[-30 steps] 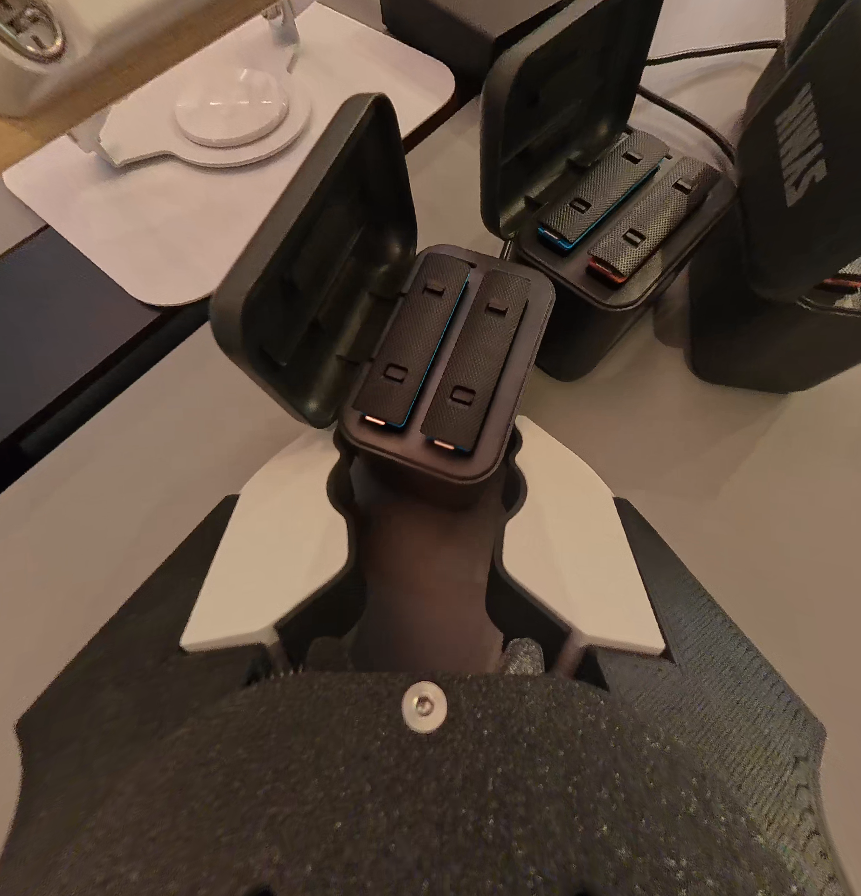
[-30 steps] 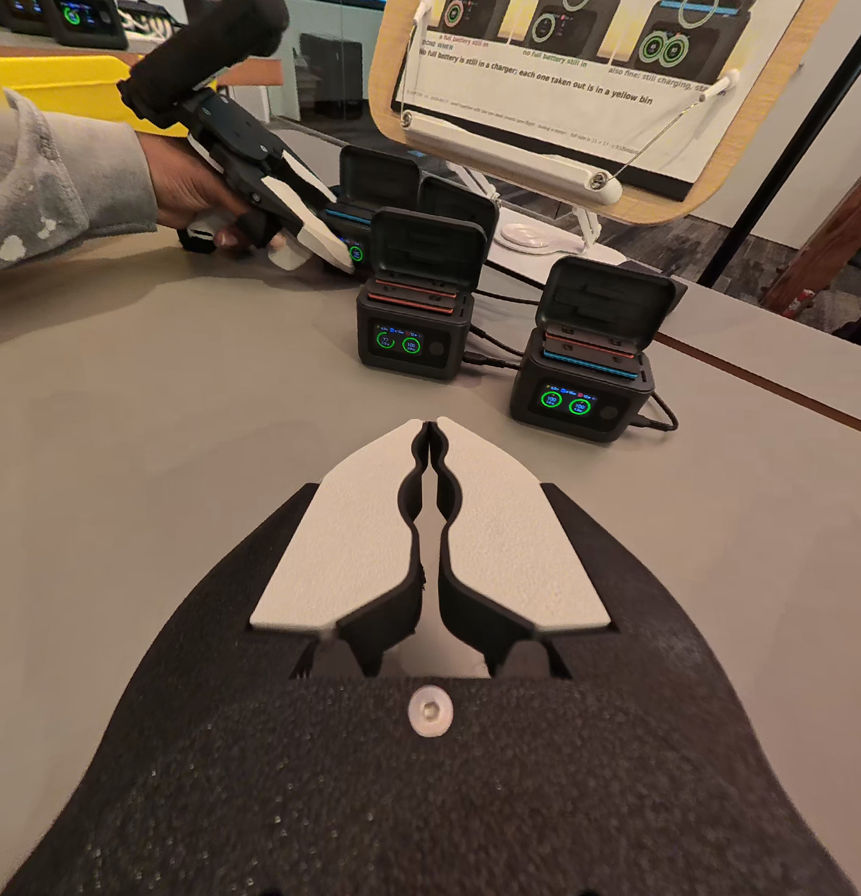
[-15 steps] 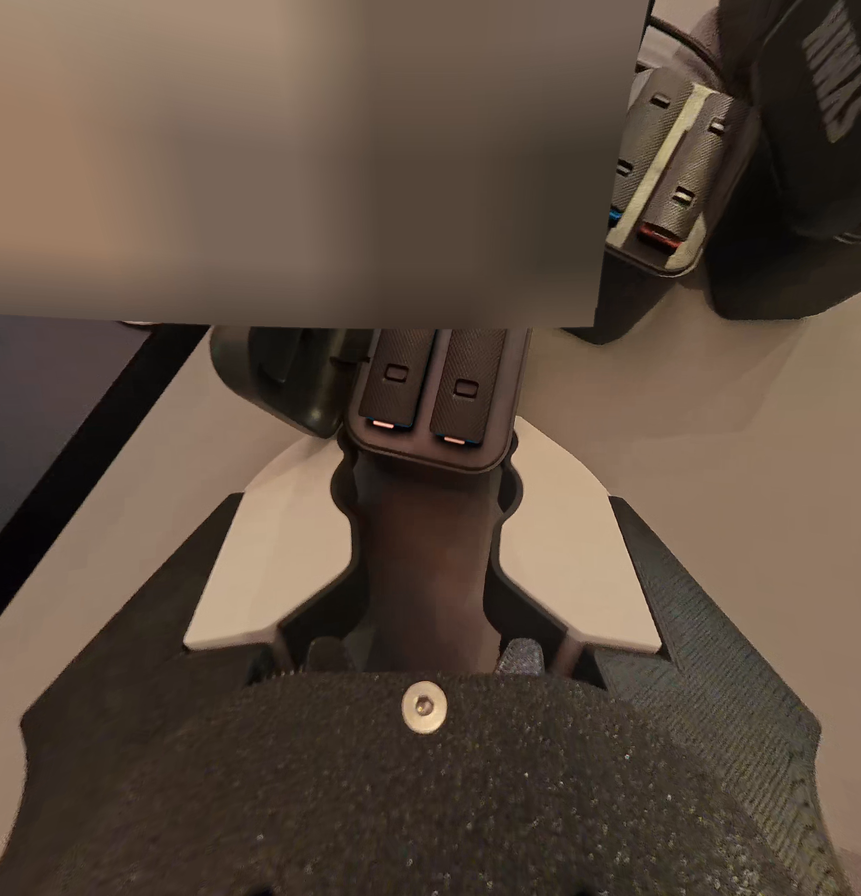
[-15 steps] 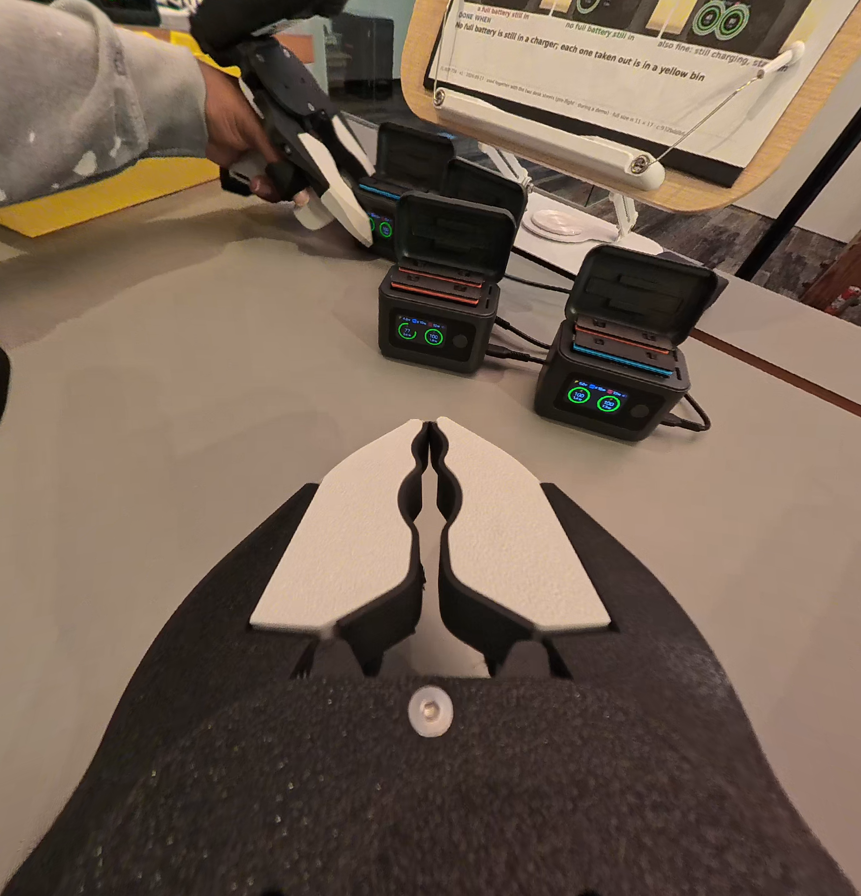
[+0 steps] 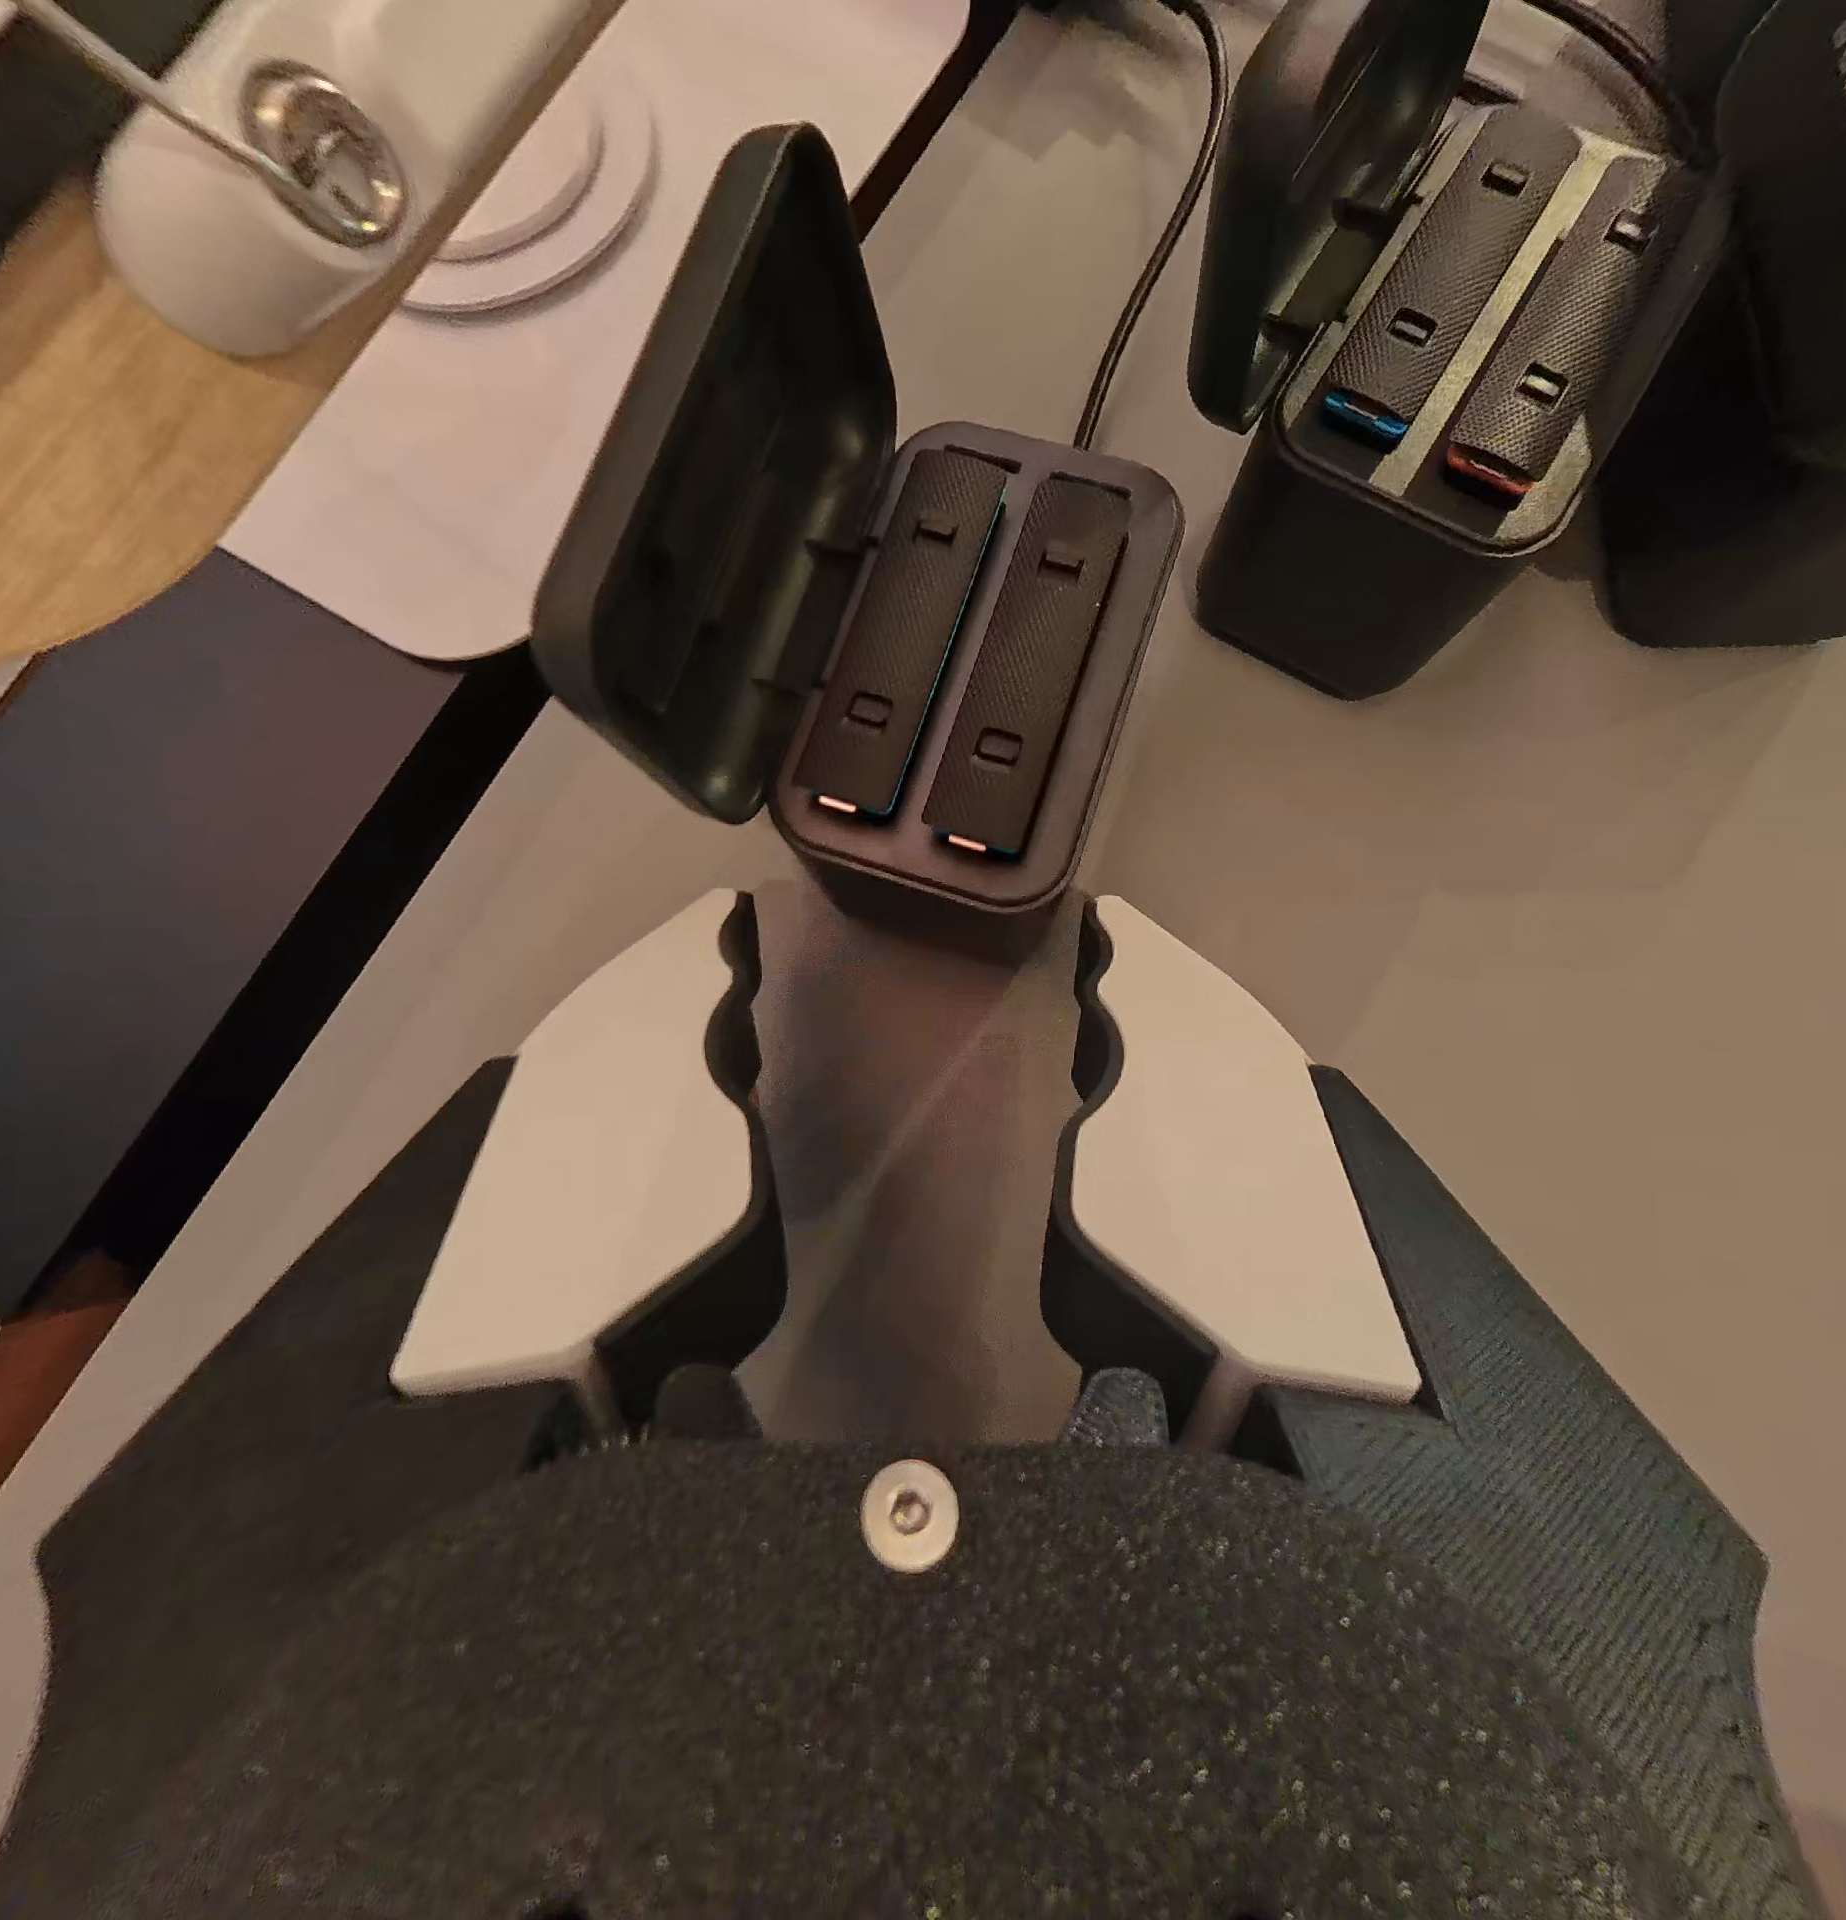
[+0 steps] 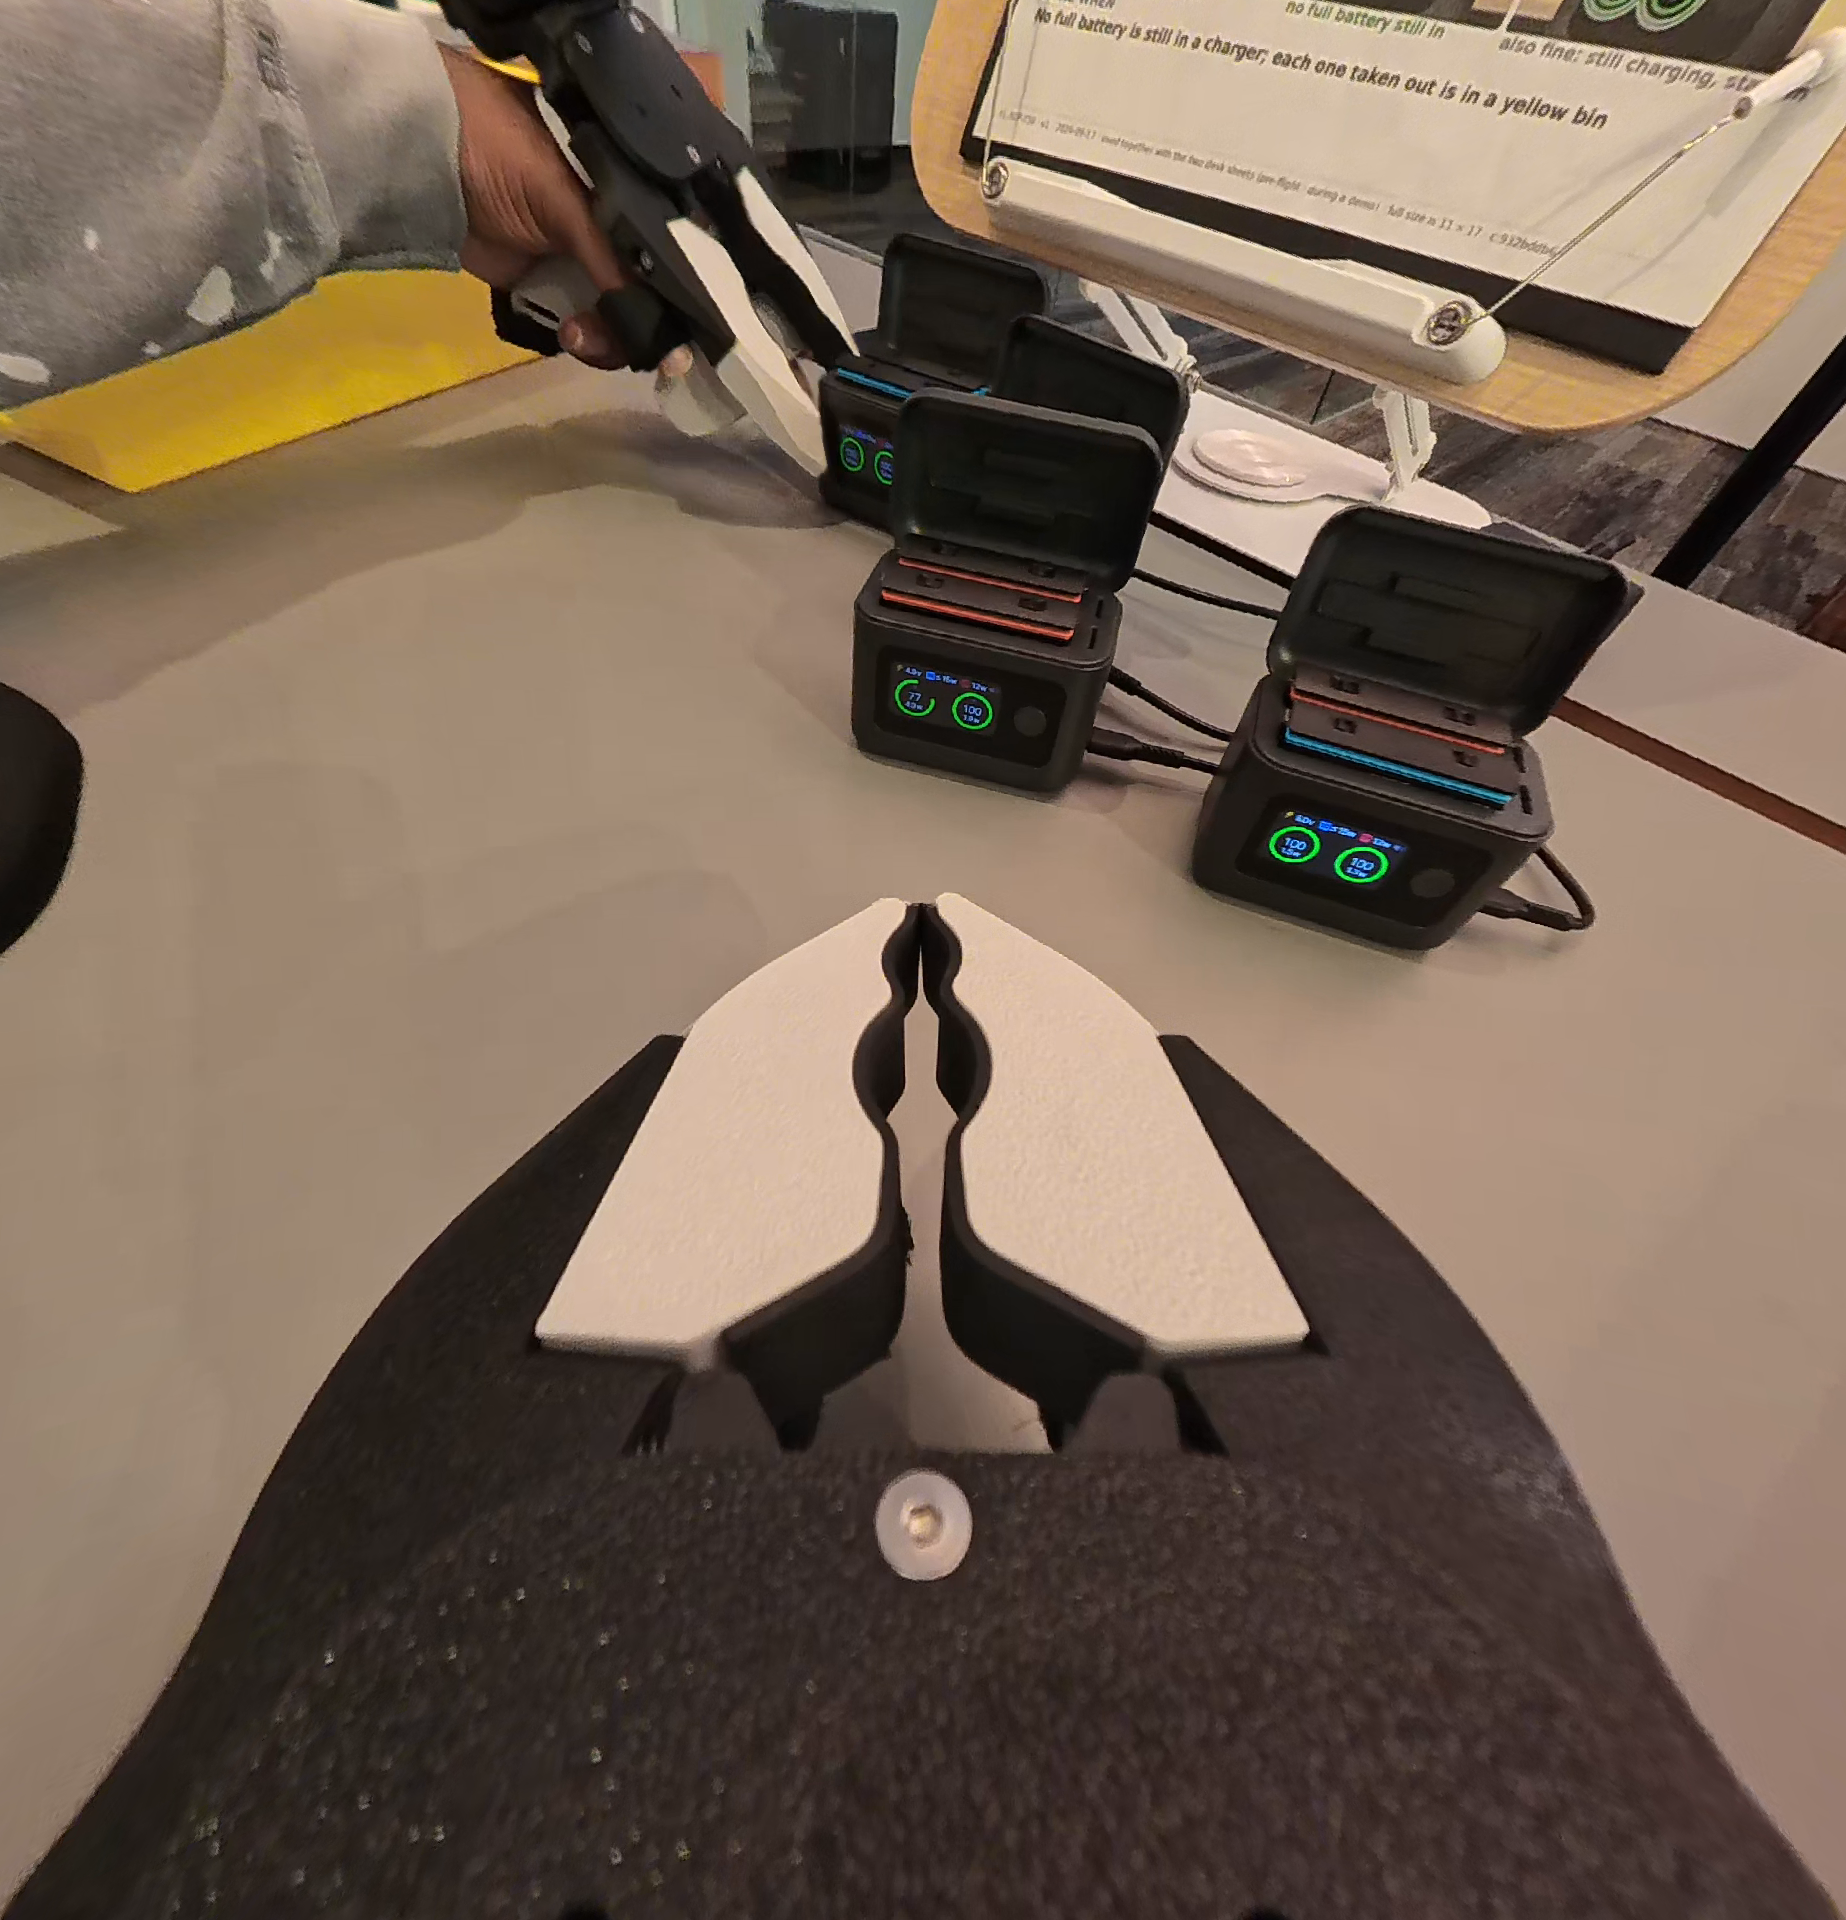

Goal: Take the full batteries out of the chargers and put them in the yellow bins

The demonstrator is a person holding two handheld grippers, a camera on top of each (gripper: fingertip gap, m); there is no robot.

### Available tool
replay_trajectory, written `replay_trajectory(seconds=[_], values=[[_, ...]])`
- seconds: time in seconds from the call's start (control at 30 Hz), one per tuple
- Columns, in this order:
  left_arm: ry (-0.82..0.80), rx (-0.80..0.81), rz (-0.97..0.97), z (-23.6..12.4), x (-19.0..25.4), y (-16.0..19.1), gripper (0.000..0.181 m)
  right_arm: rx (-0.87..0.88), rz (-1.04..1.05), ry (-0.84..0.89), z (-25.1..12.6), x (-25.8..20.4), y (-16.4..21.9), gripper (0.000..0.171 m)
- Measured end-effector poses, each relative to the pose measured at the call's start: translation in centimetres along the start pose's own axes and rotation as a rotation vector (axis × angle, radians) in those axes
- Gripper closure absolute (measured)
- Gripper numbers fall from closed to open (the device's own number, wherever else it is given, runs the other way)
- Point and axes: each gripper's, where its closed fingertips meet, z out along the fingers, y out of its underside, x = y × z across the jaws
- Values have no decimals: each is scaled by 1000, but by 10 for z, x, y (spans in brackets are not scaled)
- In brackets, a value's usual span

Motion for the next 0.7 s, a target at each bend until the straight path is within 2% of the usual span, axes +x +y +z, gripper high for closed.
replay_trajectory(seconds=[0.2, 0.33, 0.7], values=[[-9, 45, -55, 12, 2, -1, 109, 0, -16, -15, 2, -4, -1, 171], [-8, 146, -83, 19, 7, -13, 123, 2, -26, -13, 1, -4, -1, 171], [31, 193, -22, 12, 56, -12, 125, 0, -33, -57, 6, -16, -2, 171]])
